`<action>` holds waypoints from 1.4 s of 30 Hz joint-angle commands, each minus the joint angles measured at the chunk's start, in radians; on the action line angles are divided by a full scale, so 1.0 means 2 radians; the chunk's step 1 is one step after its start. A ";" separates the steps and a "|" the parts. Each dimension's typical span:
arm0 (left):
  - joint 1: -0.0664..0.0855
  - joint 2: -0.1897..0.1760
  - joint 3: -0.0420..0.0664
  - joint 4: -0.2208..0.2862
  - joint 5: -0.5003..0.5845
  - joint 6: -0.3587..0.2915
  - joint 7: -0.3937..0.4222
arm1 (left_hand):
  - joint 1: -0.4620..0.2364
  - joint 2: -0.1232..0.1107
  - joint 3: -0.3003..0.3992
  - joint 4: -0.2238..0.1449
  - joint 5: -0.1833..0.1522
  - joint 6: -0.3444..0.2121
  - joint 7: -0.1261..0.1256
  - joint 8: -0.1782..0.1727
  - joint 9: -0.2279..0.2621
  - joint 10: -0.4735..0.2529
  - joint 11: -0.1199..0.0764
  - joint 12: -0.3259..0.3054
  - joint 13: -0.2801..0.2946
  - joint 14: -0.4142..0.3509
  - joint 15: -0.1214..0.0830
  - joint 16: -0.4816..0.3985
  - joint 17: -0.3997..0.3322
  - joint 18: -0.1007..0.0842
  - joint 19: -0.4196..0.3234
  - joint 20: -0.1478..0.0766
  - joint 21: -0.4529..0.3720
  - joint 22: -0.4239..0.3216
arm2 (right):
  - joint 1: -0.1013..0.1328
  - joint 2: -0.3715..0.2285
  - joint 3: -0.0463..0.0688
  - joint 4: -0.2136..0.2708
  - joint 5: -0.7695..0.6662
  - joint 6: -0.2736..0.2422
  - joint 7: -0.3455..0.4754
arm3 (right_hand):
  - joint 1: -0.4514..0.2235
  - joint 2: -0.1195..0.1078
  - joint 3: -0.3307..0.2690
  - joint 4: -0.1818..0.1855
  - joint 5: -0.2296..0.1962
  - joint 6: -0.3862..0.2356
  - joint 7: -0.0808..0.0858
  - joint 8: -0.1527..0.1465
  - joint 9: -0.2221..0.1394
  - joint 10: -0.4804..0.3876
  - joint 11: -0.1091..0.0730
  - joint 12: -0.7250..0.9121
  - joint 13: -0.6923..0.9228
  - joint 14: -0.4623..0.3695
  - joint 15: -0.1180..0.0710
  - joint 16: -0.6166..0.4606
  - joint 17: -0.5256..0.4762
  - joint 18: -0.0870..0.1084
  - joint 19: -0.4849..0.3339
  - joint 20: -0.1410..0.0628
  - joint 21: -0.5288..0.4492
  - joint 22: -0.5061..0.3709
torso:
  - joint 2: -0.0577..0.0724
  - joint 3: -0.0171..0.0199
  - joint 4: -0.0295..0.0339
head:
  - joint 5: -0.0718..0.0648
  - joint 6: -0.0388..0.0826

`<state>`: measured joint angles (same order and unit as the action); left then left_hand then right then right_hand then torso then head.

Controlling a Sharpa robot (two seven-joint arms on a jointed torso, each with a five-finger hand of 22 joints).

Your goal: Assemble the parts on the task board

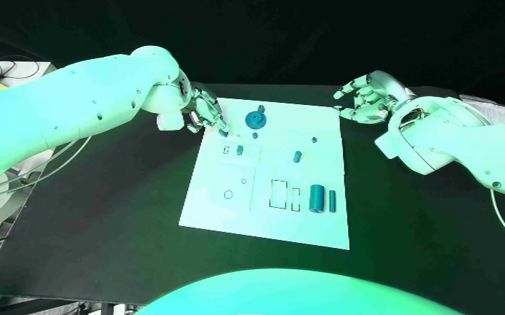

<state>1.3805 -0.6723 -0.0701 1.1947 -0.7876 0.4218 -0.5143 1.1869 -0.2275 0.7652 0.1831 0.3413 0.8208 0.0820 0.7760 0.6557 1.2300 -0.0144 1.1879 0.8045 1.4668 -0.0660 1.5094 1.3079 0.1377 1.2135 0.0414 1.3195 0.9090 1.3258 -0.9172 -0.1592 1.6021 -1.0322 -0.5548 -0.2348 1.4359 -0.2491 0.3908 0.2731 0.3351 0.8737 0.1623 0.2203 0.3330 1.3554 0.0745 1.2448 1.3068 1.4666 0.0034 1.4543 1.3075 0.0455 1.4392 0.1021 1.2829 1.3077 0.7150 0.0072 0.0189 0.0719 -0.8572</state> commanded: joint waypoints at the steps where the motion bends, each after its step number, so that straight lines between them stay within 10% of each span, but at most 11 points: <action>1: -0.002 -0.008 -0.003 0.019 -0.014 -0.044 0.007 | -0.002 0.003 0.065 -0.063 0.005 0.015 -0.011 0.004 0.032 0.005 -0.001 0.003 0.003 0.033 -0.004 0.002 0.055 -0.006 0.002 -0.001 0.002 0.000 | 0.000 0.000 0.000 0.000 -0.001 0.001 0.005 | -0.002 -0.002 0.002 0.000 0.002 -0.002 0.000 0.002 0.000 -0.002 -0.001 0.000 0.000 0.027 -0.003 -0.003 0.049 0.010 -0.002 0.000 -0.002 0.056 | -0.004 0.0002 0.0027 | 0.000 -0.002; 16: -0.012 -0.016 -0.011 0.055 -0.078 -0.084 0.007 | -0.006 0.001 0.068 -0.066 0.008 0.018 -0.012 0.005 0.032 0.010 -0.002 0.006 0.009 0.033 -0.005 0.003 0.056 -0.007 0.004 -0.002 0.003 0.002 | 0.000 0.001 0.000 -0.002 0.000 0.001 0.006 | -0.002 -0.002 0.002 0.000 0.002 -0.002 0.000 0.002 0.000 -0.002 -0.001 0.000 0.000 0.027 -0.003 -0.003 0.049 0.010 -0.002 0.000 -0.002 0.056 | -0.007 -0.0003 0.0042 | 0.002 -0.006; 42: -0.016 -0.001 -0.028 0.059 -0.114 -0.044 0.000 | -0.011 0.000 0.069 -0.066 0.009 0.020 -0.013 0.006 0.032 0.014 -0.003 0.009 0.015 0.035 -0.005 0.005 0.062 -0.007 0.005 -0.002 0.004 0.005 | 0.000 0.002 0.000 -0.003 0.000 0.002 0.006 | -0.003 -0.003 0.004 0.000 0.002 -0.002 0.000 0.003 0.000 -0.002 -0.001 -0.001 0.000 0.027 -0.003 -0.003 0.049 0.010 -0.002 0.000 -0.002 0.056 | -0.005 -0.0001 0.0040 | 0.004 -0.008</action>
<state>1.3492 -0.6771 -0.1259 1.3104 -0.9967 0.3022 -0.5135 1.1691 -0.2334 0.7660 0.1818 0.3573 0.8295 0.0833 0.7842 0.6559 1.2516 -0.0212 1.2005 0.8341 1.4632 -0.0694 1.5134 1.3075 0.1379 1.2169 0.0377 1.3233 0.9173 1.3256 -0.9149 -0.1592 1.5963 -1.0293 -0.5551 -0.2343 1.4360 -0.2490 0.3907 0.2732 0.3351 0.8738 0.1623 0.2203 0.3330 1.3554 0.0745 1.2448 1.3068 1.4666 0.0034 1.4543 1.3074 0.0456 1.4392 0.1021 1.2830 1.3081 0.7041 0.0072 0.0267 0.0795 -0.8727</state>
